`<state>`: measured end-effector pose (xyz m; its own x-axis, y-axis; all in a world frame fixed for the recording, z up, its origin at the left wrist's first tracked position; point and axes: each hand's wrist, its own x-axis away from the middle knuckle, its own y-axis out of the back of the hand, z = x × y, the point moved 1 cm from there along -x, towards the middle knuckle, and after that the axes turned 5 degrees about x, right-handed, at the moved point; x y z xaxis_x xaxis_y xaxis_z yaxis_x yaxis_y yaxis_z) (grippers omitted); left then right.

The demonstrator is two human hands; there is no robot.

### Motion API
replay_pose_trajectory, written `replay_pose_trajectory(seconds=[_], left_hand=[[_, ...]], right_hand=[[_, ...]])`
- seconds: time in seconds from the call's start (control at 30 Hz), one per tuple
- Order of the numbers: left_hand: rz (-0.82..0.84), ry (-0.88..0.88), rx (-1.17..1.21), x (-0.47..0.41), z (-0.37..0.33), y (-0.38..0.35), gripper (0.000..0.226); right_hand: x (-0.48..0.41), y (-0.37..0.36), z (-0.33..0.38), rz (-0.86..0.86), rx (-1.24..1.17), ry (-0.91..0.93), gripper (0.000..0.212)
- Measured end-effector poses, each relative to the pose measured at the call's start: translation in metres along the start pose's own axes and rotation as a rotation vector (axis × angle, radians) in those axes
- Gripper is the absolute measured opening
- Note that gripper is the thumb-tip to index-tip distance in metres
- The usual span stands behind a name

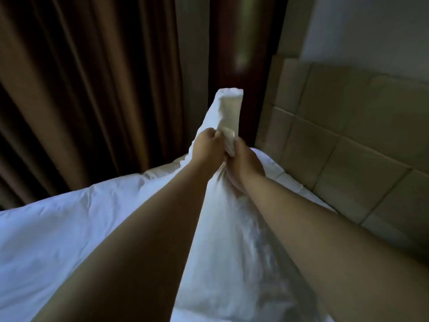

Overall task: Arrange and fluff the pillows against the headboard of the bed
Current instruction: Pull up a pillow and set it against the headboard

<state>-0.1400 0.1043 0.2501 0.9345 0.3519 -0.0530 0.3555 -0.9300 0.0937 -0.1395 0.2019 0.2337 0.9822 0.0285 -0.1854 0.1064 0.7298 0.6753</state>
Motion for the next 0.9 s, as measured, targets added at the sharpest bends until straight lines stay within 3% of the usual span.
replay_pose_trajectory(seconds=[0.17, 0.3, 0.43, 0.5, 0.6, 0.67, 0.77, 0.83, 0.9], left_hand=[[0.093, -0.147, 0.245, 0.024, -0.098, -0.069, 0.033], [0.144, -0.236, 0.371, 0.051, -0.158, -0.136, 0.018], [0.083, -0.274, 0.368, 0.066, -0.169, -0.218, 0.030], [0.009, -0.264, 0.218, 0.071, -0.161, -0.263, 0.030], [-0.071, -0.307, -0.163, 0.079, -0.142, -0.321, 0.011], [0.022, -0.394, -0.440, 0.082, -0.126, -0.355, 0.031], [0.346, -0.513, -1.037, 0.081, -0.093, -0.402, 0.059], [0.405, -0.497, -1.165, 0.075, -0.075, -0.434, 0.052], [0.350, -0.500, -1.115, 0.067, -0.069, -0.455, 0.038]], right_hand=[[-0.019, 0.142, 0.007, -0.130, 0.210, 0.220, 0.019], [-0.031, 0.251, -0.001, -0.125, 0.409, 0.329, 0.038], [-0.040, 0.331, -0.042, -0.100, 0.613, 0.411, 0.044], [-0.040, 0.357, -0.078, -0.019, 0.657, 0.416, 0.039], [-0.045, 0.375, -0.146, 0.155, 0.592, 0.298, 0.038], [-0.053, 0.380, -0.196, 0.220, 0.536, 0.216, 0.034], [-0.071, 0.370, -0.265, 0.289, 0.612, 0.167, 0.033], [-0.079, 0.367, -0.292, 0.301, 0.581, 0.127, 0.024], [-0.083, 0.373, -0.306, 0.271, 0.526, 0.146, 0.018]])
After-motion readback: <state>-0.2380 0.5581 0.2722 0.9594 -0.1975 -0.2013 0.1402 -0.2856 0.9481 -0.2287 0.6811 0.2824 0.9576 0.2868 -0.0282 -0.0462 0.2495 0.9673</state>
